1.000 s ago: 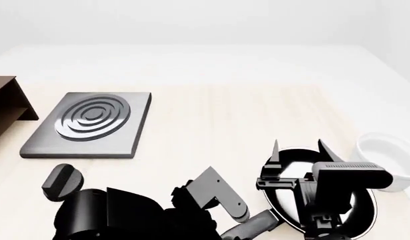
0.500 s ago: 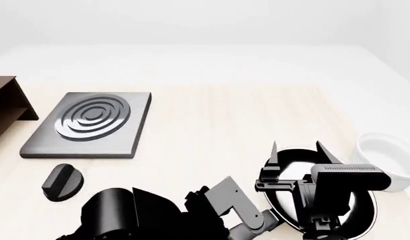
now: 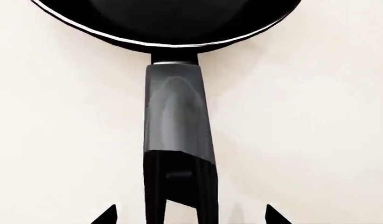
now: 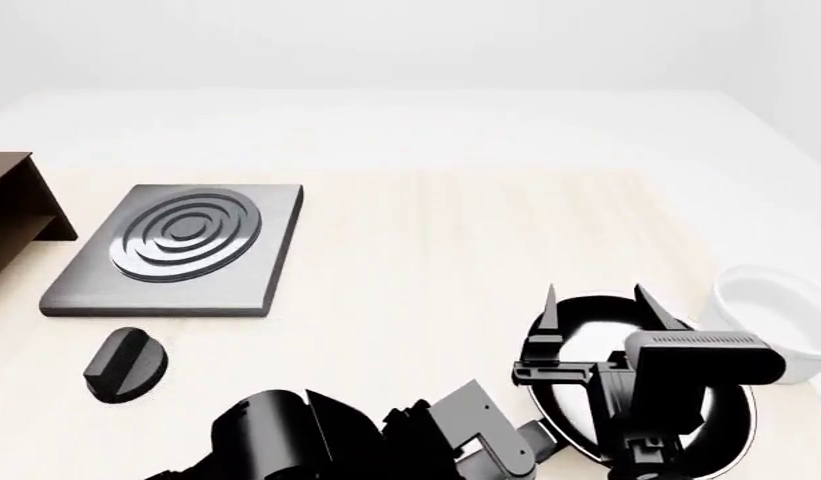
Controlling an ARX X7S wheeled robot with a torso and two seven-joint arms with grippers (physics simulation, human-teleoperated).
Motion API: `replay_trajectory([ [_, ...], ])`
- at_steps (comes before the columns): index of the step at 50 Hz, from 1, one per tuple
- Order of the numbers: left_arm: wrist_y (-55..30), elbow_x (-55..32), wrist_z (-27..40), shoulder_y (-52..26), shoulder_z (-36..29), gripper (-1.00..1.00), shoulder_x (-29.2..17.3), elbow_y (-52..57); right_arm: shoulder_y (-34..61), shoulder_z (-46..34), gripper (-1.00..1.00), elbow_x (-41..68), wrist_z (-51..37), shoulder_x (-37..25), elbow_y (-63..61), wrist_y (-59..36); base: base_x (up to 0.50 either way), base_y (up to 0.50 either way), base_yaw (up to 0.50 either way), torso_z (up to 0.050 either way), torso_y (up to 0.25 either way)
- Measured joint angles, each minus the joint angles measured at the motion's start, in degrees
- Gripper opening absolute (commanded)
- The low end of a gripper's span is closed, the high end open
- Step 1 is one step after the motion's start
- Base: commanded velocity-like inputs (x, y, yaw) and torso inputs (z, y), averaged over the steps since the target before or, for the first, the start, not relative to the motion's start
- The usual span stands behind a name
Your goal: Put the frying pan on top of the cabinet.
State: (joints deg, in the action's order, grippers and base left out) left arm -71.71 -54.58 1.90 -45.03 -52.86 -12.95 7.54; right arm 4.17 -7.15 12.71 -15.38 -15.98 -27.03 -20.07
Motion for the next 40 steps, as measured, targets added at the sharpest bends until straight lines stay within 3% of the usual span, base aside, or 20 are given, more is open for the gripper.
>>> replay_trajectory([
  [8, 0.69, 0.77, -0.81, -0.29, -1.15, 1.0, 0.56, -3.03, -0.17, -0.13, 1.0, 0.2, -0.13, -0.11, 0.13, 0.36, 0.0, 0.0, 0.0, 0.0, 0.0],
  [9, 0.67, 0.74, -0.74, -0.33, -1.07, -1.0, 0.63, -3.26, -0.19, -0.15, 1.0, 0.22, -0.14, -0.12, 0.14, 0.4, 0.0, 0.0, 0.0, 0.0, 0.0],
  [30, 0.19, 0.64, 5.33, 0.01, -0.06, -1.0, 1.22, -4.61, 0.16, -0.84, 1.0, 0.56, -0.43, -0.41, 0.3, 0.26, 0.0, 0.0, 0.0, 0.0, 0.0],
  [40, -2.96, -3.81, 8.85, 1.05, 2.94, -1.0, -2.52, -0.61, 0.55, -1.16, 1.0, 0.74, -0.55, -0.49, 0.46, 0.16, 0.0, 0.0, 0.0, 0.0, 0.0],
])
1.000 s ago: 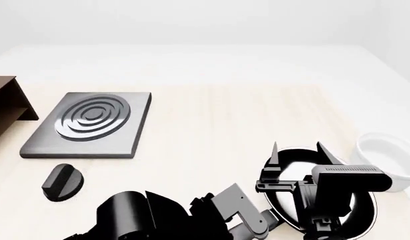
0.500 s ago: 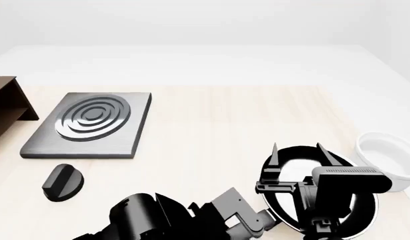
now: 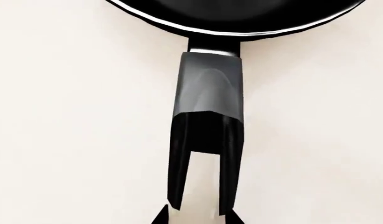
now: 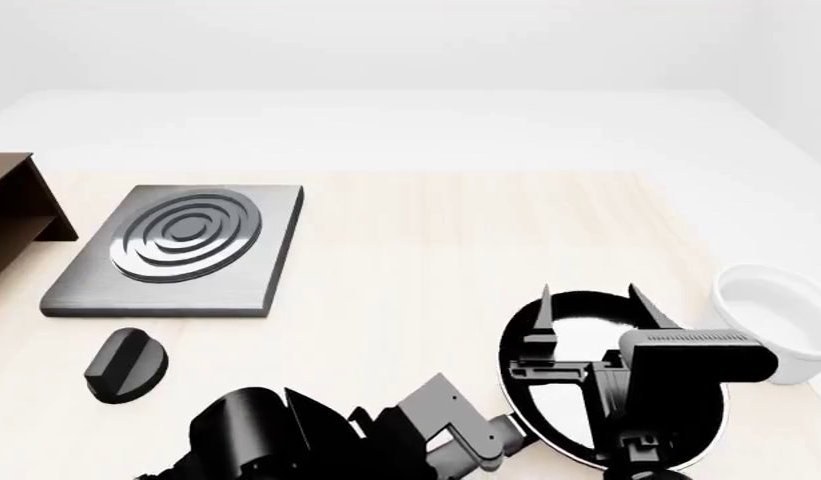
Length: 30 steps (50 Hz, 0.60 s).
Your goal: Put the frying pan on top of the cabinet.
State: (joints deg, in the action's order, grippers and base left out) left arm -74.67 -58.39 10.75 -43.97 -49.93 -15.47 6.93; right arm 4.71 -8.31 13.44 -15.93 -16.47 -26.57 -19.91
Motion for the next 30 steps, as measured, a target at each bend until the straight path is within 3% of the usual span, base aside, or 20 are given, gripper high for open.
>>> replay_trajectory([
  [13, -1.61, -3.21, 5.15, 1.46, 7.99, -1.0, -8.73, 4.32, 0.12, -0.12, 1.0, 0.18, -0.34, -0.25, -0.05, 0.05, 0.0, 0.0, 0.0, 0.0, 0.0],
  [30, 4.17, 2.45, 7.05, -10.68, 17.78, -1.0, -13.48, -11.23, 0.0, -0.25, 1.0, 0.47, -0.74, -0.62, -0.37, 0.16, 0.0, 0.0, 0.0, 0.0, 0.002],
])
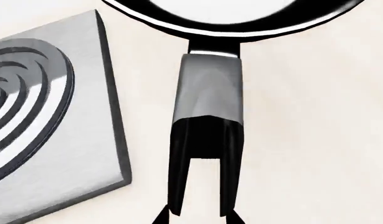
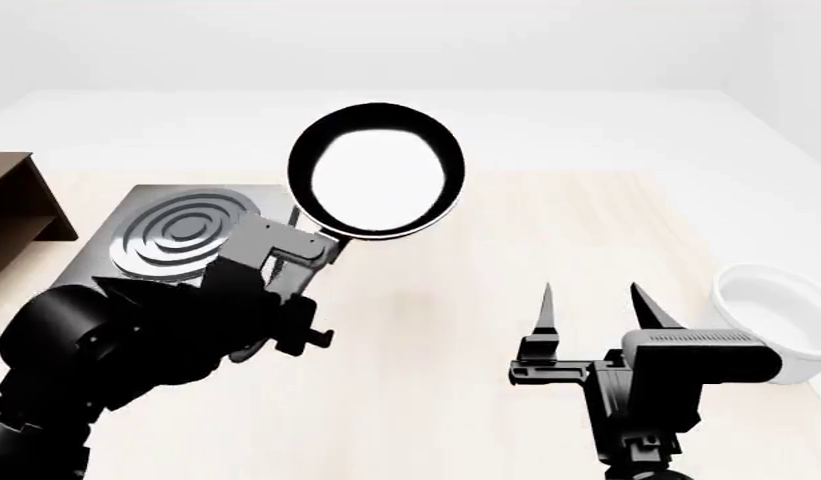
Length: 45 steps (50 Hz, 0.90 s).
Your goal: Put the frying pan on top of the cabinet.
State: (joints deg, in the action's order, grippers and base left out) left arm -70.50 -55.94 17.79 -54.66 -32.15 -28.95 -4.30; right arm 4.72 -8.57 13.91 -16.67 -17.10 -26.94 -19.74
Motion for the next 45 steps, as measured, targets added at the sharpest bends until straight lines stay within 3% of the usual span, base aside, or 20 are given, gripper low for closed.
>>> replay_trajectory([
  [16, -1.01, 3.68, 2.4, -22.58, 5.91, -1.0, -0.39, -16.6, 0.41, -0.78, 1.0, 0.15, 0.0, -0.01, 0.82, 0.36, 0.0, 0.0, 0.0, 0.0, 0.002],
  [26, 0.69, 8.56, 3.2, -34.66, 6.23, -1.0, -0.21, -31.69, 0.48, -1.02, 1.0, 0.34, 0.01, -0.09, 1.38, 0.77, 0.0, 0.0, 0.0, 0.0, 0.002],
  [32, 6.5, 12.86, 2.4, -41.42, 5.0, -1.0, 0.58, -46.2, 0.38, -1.08, 1.0, 0.44, -0.12, -0.22, 1.26, 0.78, 0.0, 0.0, 0.0, 0.0, 0.002],
  [38, 11.42, 18.41, 3.24, -45.53, 6.47, -1.0, 0.42, -57.85, 0.37, -1.17, 1.0, 0.5, -0.3, -0.4, 0.96, 0.56, 0.0, 0.0, 0.0, 0.0, 0.0],
  [45, 14.06, 26.15, 6.42, -46.7, 13.11, -1.0, -0.72, -65.29, 0.34, -1.32, 1.0, 0.52, -0.5, -0.54, 0.83, 0.41, 0.0, 0.0, 0.0, 0.0, 0.001],
])
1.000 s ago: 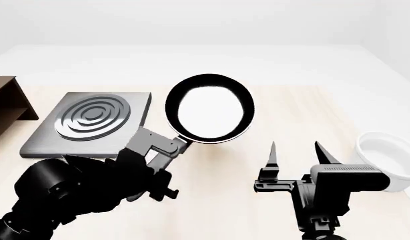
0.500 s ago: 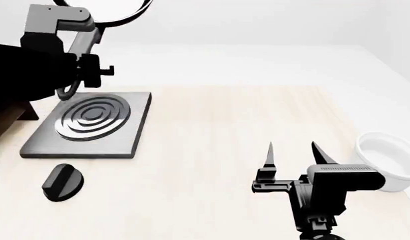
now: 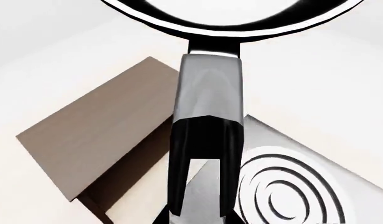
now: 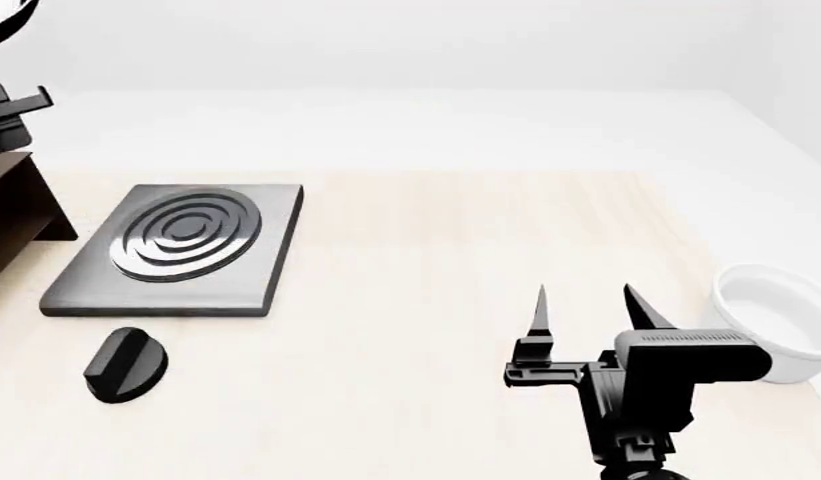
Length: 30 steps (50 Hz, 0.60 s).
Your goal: Put the frying pan on top of the cabinet.
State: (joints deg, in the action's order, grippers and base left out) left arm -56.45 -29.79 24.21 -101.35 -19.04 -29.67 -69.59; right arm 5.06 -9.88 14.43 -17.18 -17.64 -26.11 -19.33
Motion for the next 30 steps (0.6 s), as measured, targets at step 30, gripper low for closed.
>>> replay_trajectory([
  [30, 3.48, 22.1, 7.8, 3.33, 30.4, -1.0, -3.36, -5.42, -0.4, -0.66, 1.0, 0.13, -0.67, -0.38, 0.34, 0.29, 0.0, 0.0, 0.0, 0.0, 0.001],
])
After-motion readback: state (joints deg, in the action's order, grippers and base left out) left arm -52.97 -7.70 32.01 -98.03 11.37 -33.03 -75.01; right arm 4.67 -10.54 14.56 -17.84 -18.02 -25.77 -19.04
